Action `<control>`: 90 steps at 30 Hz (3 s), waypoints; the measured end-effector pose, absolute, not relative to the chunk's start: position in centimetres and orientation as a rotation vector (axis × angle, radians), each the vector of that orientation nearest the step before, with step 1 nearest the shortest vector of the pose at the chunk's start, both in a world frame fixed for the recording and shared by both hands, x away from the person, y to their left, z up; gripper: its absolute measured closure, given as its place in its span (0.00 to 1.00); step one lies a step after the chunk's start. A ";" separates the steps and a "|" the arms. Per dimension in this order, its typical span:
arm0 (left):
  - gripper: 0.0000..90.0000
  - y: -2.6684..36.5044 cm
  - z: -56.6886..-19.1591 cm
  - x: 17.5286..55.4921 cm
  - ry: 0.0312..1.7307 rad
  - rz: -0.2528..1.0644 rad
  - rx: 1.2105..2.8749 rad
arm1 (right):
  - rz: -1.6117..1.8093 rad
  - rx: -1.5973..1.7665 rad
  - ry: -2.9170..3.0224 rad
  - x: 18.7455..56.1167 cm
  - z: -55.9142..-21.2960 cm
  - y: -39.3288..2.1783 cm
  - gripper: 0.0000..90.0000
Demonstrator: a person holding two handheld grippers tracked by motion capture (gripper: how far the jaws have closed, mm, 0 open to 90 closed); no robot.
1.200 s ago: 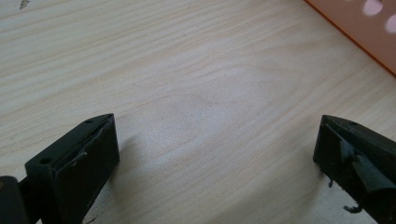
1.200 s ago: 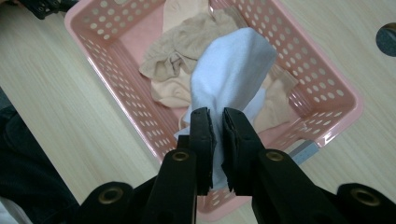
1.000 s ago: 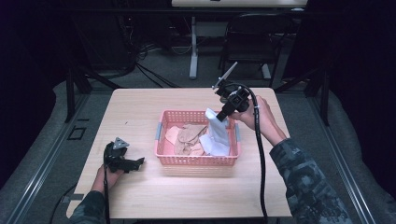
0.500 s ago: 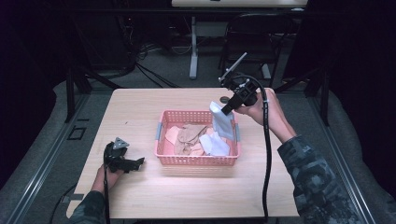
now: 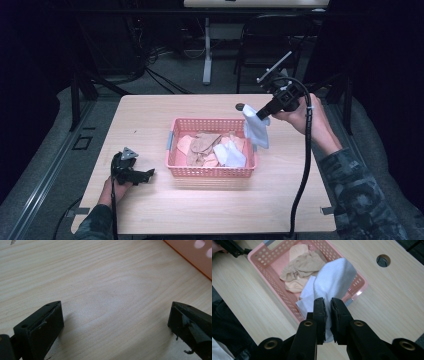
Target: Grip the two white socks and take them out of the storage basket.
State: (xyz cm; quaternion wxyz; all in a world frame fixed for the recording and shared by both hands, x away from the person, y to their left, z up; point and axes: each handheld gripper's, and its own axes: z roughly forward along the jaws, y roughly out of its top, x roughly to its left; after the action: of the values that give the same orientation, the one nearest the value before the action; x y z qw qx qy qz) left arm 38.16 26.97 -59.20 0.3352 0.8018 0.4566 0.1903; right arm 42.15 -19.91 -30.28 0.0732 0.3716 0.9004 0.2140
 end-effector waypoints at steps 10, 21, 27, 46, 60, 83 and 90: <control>0.00 27.0 -59.2 38.2 1.191 0.496 2.092 | 0.627 1.208 2.649 41.4 -30.8 -23.7 0.91; 0.00 27.0 -59.2 38.2 1.191 0.497 2.092 | 0.615 1.294 2.607 41.4 -33.2 -26.7 0.91; 0.00 27.0 -59.2 38.1 1.194 0.497 2.091 | 0.608 1.358 2.564 41.8 -35.7 -28.3 0.91; 0.00 27.0 -59.2 38.1 1.193 0.497 2.090 | 0.577 1.523 2.595 42.8 -45.5 -30.5 0.91; 0.00 27.0 -59.2 38.1 1.192 0.497 2.091 | 0.533 1.660 2.637 43.6 -51.5 -31.7 0.86; 0.00 27.0 -59.2 38.1 1.194 0.497 2.090 | 0.606 1.492 2.570 42.1 -45.3 -28.7 0.07; 0.00 27.0 -59.2 38.1 1.194 0.497 2.091 | 0.621 1.367 2.620 42.0 -42.7 -25.0 0.01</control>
State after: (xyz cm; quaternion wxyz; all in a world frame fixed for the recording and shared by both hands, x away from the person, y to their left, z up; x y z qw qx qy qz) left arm 38.14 26.96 -59.20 0.3351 0.8014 0.4575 0.1903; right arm 41.99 -25.02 -42.66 0.0610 0.4519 0.8660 0.2053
